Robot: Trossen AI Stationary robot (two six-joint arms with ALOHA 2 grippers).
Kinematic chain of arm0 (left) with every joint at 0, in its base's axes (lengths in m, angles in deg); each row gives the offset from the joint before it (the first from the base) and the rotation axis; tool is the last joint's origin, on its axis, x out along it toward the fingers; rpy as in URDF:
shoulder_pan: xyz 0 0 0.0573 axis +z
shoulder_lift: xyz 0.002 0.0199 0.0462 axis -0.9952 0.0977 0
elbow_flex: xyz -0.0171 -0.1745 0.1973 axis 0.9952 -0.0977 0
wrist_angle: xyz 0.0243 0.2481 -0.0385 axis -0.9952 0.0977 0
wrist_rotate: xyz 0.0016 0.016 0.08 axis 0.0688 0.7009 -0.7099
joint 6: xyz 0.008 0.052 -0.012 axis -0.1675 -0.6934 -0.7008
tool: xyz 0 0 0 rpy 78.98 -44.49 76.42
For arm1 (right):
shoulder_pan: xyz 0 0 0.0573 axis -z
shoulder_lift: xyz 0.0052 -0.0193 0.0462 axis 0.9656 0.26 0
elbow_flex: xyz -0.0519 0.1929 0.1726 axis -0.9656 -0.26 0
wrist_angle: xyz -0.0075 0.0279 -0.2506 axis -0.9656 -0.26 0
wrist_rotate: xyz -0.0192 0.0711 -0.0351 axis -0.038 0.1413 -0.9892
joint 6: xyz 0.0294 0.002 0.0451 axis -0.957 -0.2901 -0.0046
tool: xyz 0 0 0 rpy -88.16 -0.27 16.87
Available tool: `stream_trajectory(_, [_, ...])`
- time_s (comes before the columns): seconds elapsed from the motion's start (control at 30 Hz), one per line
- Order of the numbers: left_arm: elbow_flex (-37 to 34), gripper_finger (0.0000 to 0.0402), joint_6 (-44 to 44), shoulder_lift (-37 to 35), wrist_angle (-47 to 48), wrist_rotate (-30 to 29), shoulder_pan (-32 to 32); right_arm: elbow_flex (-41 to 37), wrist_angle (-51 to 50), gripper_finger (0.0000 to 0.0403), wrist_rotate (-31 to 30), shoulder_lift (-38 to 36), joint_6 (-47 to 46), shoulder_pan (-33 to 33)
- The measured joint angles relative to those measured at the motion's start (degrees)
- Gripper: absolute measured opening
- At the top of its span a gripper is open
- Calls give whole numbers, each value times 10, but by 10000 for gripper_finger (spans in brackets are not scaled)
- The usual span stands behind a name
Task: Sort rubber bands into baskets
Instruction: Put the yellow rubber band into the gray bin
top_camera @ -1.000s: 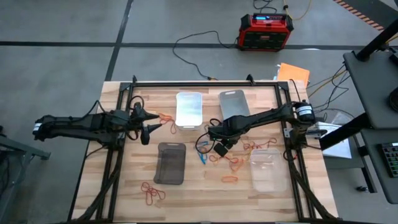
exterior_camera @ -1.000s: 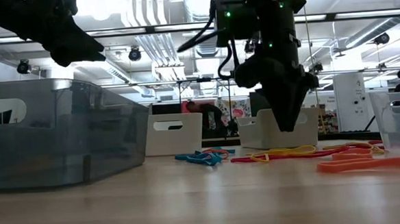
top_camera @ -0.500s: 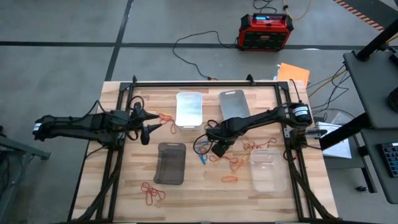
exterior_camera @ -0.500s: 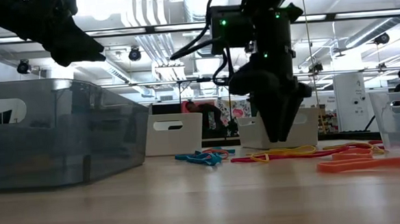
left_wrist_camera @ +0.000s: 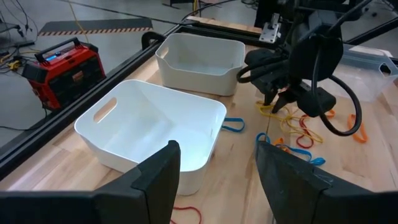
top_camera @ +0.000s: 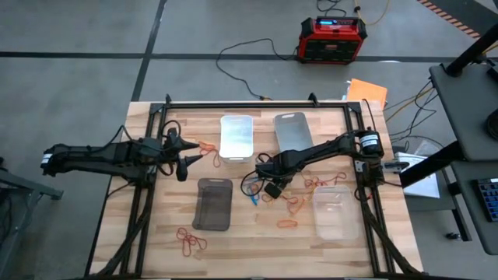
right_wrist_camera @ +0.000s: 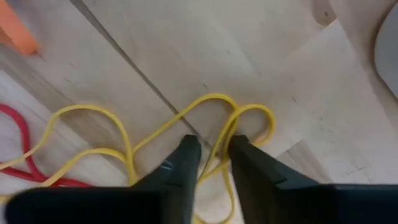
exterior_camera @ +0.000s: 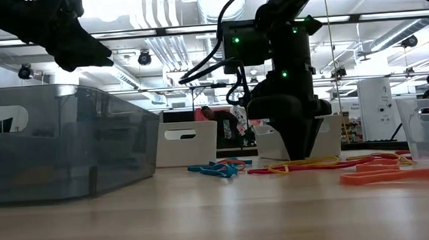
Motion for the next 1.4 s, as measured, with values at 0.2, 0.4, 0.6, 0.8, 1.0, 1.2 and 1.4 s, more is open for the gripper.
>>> stream_trajectory(0.2, [0, 194, 0, 1, 0, 0, 0, -2, -2, 12, 1, -23, 1, 0])
stream_trajectory(0.4, [0, 194, 0, 1, 0, 0, 0, -2, -2, 9, 2, -62, 2, -6])
stream_trajectory(0.6, [0, 194, 0, 1, 0, 0, 0, -2, 2, 9, -11, -119, 3, -26])
stream_trajectory(0.8, [0, 194, 0, 1, -4, 0, 0, -2, 18, 9, -66, -193, 10, -42])
stream_trajectory(1.0, [0, 194, 0, 1, -11, 0, 0, -2, 90, 9, -125, -263, 87, -40])
stream_trajectory(1.2, [0, 194, 0, 6, -28, 0, 0, -2, 166, 9, -172, -311, 197, -9])
stream_trajectory(1.4, [0, 194, 0, 14, -36, 0, 0, 2, 182, 9, -200, -323, 263, 57])
